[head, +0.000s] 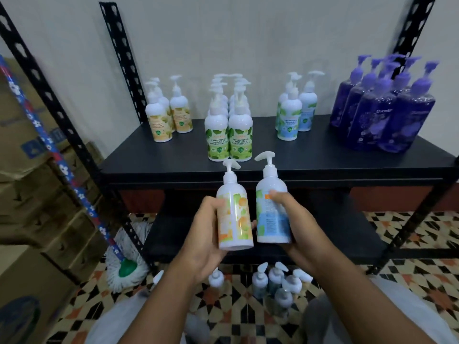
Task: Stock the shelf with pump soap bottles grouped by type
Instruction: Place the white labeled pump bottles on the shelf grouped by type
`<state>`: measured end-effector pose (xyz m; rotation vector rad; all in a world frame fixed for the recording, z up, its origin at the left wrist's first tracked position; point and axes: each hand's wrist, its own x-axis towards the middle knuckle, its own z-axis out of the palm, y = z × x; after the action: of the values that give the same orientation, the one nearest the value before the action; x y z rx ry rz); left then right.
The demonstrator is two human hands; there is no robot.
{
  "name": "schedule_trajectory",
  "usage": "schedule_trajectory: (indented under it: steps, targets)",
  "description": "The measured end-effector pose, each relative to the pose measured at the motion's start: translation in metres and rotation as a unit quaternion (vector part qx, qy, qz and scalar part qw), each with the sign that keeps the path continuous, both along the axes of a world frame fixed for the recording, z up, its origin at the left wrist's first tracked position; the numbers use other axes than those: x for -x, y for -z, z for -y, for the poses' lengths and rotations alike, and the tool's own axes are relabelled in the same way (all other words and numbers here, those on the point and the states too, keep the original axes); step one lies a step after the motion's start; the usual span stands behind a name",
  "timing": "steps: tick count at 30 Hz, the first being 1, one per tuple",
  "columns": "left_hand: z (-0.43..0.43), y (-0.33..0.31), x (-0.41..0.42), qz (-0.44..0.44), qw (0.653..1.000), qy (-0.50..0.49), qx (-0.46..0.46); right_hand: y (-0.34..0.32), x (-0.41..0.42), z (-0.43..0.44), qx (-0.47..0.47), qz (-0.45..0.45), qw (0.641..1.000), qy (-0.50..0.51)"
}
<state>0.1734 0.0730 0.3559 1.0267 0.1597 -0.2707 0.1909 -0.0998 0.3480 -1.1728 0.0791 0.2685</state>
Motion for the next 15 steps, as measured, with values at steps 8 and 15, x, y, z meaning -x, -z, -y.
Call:
schedule_trajectory:
  steps: [8,15]
  targets:
    - [0.003,0.008,-0.001,0.027,0.997,-0.032,-0.065,0.012,0.0,0.003,0.093,0.068,0.993,-0.011]
    - [-0.003,0.002,0.003,0.007,0.999,-0.043,0.02,0.014,0.002,-0.002,0.099,0.075,0.991,0.041]
